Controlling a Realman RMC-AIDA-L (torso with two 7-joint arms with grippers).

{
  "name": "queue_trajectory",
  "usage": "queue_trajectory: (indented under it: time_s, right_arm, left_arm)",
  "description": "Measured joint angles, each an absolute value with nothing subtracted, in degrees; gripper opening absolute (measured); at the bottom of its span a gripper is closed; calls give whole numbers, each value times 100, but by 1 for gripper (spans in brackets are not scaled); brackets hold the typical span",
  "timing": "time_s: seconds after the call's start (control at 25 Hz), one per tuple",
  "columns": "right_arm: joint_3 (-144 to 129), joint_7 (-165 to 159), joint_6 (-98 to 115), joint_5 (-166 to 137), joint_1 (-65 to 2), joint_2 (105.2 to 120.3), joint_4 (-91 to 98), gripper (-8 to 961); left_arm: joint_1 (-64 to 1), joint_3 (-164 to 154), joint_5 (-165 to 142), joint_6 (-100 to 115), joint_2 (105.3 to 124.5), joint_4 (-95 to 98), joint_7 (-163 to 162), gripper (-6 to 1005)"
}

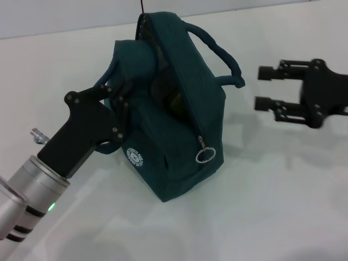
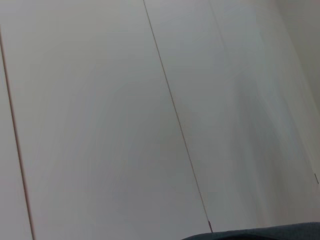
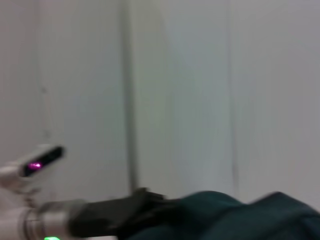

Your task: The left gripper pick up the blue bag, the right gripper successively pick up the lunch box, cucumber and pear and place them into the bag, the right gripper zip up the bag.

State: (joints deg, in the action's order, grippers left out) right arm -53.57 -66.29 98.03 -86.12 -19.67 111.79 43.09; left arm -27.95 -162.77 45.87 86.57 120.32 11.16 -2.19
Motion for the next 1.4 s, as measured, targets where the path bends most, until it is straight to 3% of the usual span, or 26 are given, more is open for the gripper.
queue_trajectory:
  time_s: [0.16,0.24,0.52,1.4]
  right_arm:
    - [-5364,-6843,10387,-8875,-1963,10997,4422,576]
    - [-5378,-6907,10495,-9087,-2029,10991,4411,575]
    - [-5474,-6913,9963,-10010,-2295,11495,4398,551]
    - [-6613,-7084,9009,-9929,-2838,11586,4014,468]
  left_arm:
    - [-2795,-16277,4585,8657,12032,1119,-220,61]
    - [-2801,-16277,4583,8657,12032,1119,-220,62]
    - [-2849,-16273,4578,8656,12032,1094,-220,66]
    - [-2865,-16277,4580,8656,12039,1120,-219,78]
